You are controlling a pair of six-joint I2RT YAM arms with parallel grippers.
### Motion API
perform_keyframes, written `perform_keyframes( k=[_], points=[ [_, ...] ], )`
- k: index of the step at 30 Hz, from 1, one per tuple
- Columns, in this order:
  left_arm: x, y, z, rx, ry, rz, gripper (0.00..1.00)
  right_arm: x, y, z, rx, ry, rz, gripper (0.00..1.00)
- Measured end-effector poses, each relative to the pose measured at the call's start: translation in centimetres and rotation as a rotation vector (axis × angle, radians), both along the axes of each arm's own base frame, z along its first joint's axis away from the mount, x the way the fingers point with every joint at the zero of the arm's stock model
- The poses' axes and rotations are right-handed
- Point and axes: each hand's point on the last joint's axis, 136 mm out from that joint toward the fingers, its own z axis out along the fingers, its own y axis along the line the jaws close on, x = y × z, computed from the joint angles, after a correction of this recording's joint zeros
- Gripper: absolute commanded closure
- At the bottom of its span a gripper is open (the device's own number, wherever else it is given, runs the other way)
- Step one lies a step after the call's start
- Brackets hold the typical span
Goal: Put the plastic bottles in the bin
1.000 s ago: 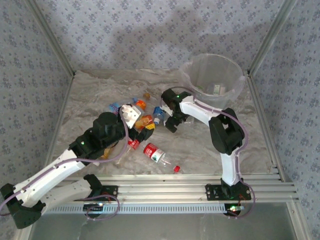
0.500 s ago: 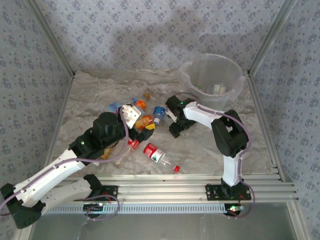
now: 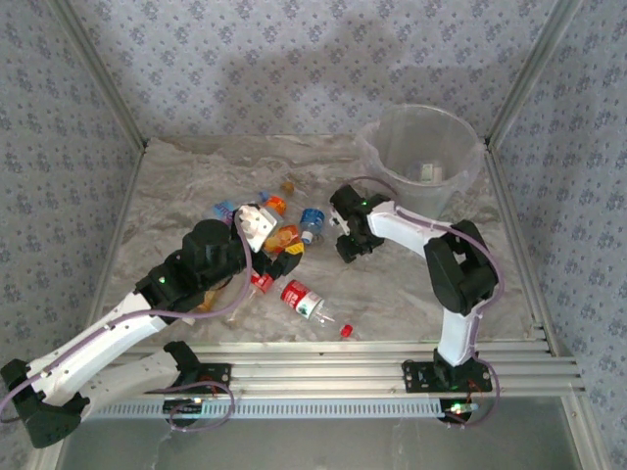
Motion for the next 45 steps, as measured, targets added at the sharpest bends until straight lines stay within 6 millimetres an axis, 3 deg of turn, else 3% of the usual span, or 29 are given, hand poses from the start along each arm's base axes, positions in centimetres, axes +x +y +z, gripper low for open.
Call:
perform_keyframes(
  k=[6, 15, 22, 27, 30, 34, 45],
  points=[
    [-0.1, -0.1, 0.1, -0.003, 0.001, -0.007, 0.00, -0.1, 0.8, 3.0, 0.054, -0.079, 0.016, 0.40],
    [-0.6, 0.3, 1.0, -0.041, -0.026, -0.014, 0.00, -0.9, 4.2, 9.2, 0.211, -0.186, 0.091, 0.41],
    [-1.0, 0.4, 1.7, -0.068, -0.044, -0.028, 0.00, -0.5, 6.5, 16.3, 0.398, -0.292, 0.110, 0.41],
    [-1.1, 0.3, 1.7, -0.072, -0.045, -0.038, 0.00, -0.3, 6.8, 21.8, 0.524, -0.374, 0.078, 0.43],
    [-1.2, 0.2, 1.7, -0.072, -0.043, -0.044, 0.00, 0.9, 5.5, 25.1, 0.600, -0.433, 0.009, 0.43],
    [-1.7, -0.3, 1.5, -0.074, -0.034, -0.080, 0.00, 3.5, 1.9, 28.3, 0.670, -0.512, -0.150, 0.43],
    [-2.1, -1.4, -0.1, -0.043, 0.017, -0.141, 0.01, 9.1, -8.0, 31.4, 0.725, -0.614, -0.546, 0.45]
  ],
)
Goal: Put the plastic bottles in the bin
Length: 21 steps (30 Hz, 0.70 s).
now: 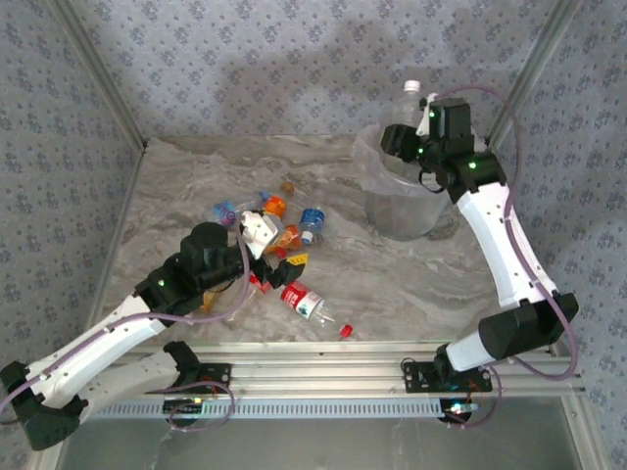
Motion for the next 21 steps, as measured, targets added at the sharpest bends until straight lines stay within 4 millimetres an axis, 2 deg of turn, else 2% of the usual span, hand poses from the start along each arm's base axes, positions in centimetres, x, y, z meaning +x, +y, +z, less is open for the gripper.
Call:
perform_keyframes(
  k=[3, 6, 11, 15, 19, 21],
  points=[
    [0.0, 0.0, 0.0, 0.000, 0.000, 0.002, 0.01, 1.4, -1.8, -1.2, 0.021, 0.045, -0.065, 0.45],
    [0.1, 0.2, 0.2, -0.004, -0.006, 0.012, 0.01, 2.6, -2.7, -3.3, 0.026, 0.113, -0.103, 0.45],
    [0.0, 1.1, 1.7, -0.045, -0.048, 0.042, 0.00, 4.4, -3.0, -6.6, 0.026, 0.221, -0.128, 0.45],
    [-0.1, 2.0, 2.9, -0.087, -0.086, 0.073, 0.00, 5.0, -3.1, -8.8, 0.033, 0.288, -0.142, 0.43],
    [0.0, 2.3, 3.1, -0.095, -0.096, 0.088, 0.00, 5.1, -2.9, -10.5, 0.045, 0.341, -0.145, 0.36],
    [0.0, 2.3, 3.0, -0.092, -0.094, 0.088, 0.00, 5.0, -2.8, -10.7, 0.051, 0.350, -0.144, 0.31]
  ],
)
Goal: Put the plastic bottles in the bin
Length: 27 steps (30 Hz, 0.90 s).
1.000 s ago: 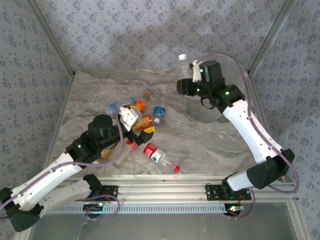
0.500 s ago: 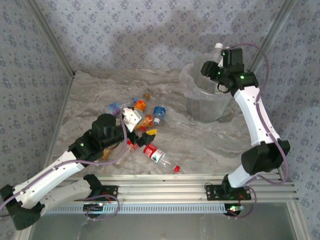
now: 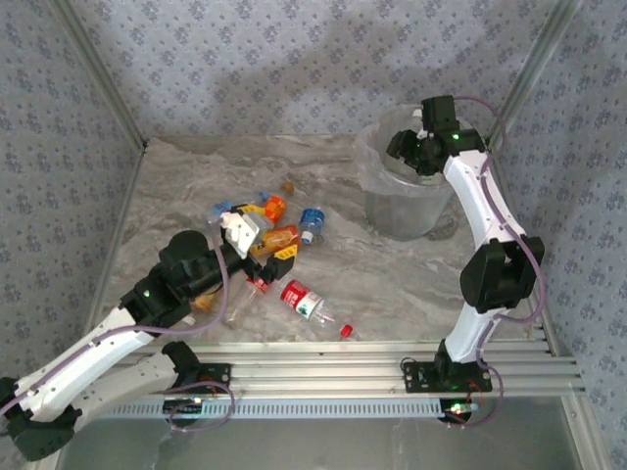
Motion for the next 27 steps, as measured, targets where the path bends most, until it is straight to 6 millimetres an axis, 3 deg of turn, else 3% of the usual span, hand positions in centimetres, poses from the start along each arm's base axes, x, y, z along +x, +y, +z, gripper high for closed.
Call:
perform_keyframes(
  k=[5, 16, 22, 27],
  points=[
    [0.1, -0.1, -0.2, 0.005, 0.005, 0.000, 0.00, 0.0, 0.0, 0.0, 0.009, 0.003, -0.005, 0.19],
    [0.3, -0.3, -0.5, 0.013, 0.011, 0.000, 0.00, -0.8, -0.9, 0.6, -0.013, 0.004, -0.012, 0.18],
    [0.3, -0.4, -0.6, 0.019, 0.010, -0.001, 0.00, -1.9, -1.2, 3.5, -0.078, -0.084, 0.036, 0.20],
    [0.4, -0.6, -1.7, 0.062, 0.023, -0.009, 0.01, -4.3, -0.4, 7.2, -0.162, -0.206, 0.119, 0.22]
  ],
)
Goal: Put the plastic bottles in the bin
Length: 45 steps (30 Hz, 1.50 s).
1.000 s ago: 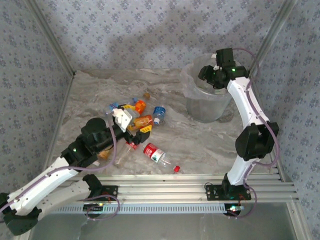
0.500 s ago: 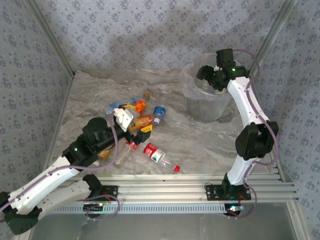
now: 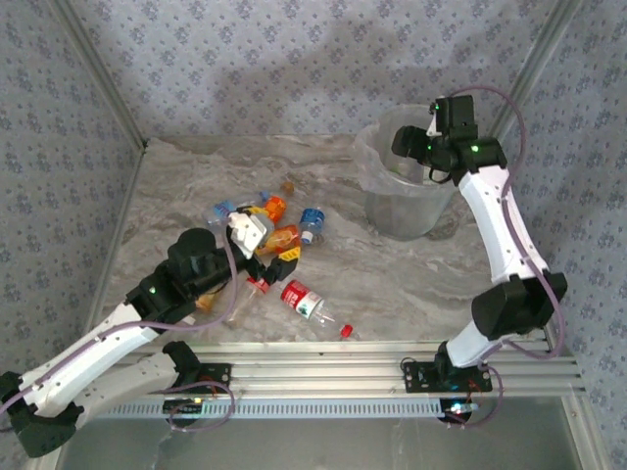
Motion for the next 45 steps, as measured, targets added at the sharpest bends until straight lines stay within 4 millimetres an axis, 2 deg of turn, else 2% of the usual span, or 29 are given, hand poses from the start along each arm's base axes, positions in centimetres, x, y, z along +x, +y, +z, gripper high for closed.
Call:
perform_keyframes(
  k=[3, 7, 11, 16, 22, 25, 30, 35, 39, 45],
  points=[
    [0.1, -0.2, -0.7, 0.026, 0.013, -0.005, 0.00, -1.9, 1.4, 1.9, -0.053, -0.074, 0.077, 0.22],
    [0.1, -0.2, -1.0, 0.041, 0.011, -0.007, 0.00, -5.0, 3.7, 3.2, -0.092, -0.138, 0.190, 0.23],
    [0.0, -0.1, -1.3, 0.094, 0.011, -0.015, 0.00, -8.4, 6.7, 3.3, -0.115, -0.172, 0.321, 0.23],
    [-0.4, 0.4, 0.4, 0.133, -0.002, -0.025, 0.00, -11.3, 9.7, 2.7, -0.090, -0.165, 0.460, 0.23],
    [-1.5, 1.2, 1.0, 0.200, 0.041, -0.048, 0.00, -14.7, 13.4, -1.5, -0.072, -0.044, 0.626, 0.22],
    [-2.2, 1.7, 0.1, 0.239, 0.093, -0.059, 0.00, -16.3, 15.5, -4.1, -0.093, 0.022, 0.699, 0.21],
    [-3.7, 2.8, -2.1, 0.275, 0.194, -0.070, 0.00, -18.6, 18.6, -9.9, -0.155, 0.150, 0.777, 0.20],
    [-5.4, 3.9, -3.8, 0.270, 0.251, -0.088, 0.01, -20.1, 21.1, -14.9, -0.196, 0.259, 0.833, 0.17],
    [-6.0, 4.3, -3.9, 0.259, 0.269, -0.094, 0.00, -21.2, 23.3, -17.9, -0.229, 0.315, 0.888, 0.14],
    [-6.3, 4.3, -4.3, 0.262, 0.283, -0.103, 0.00, -22.8, 25.3, -21.8, -0.272, 0.397, 0.948, 0.13]
  ],
)
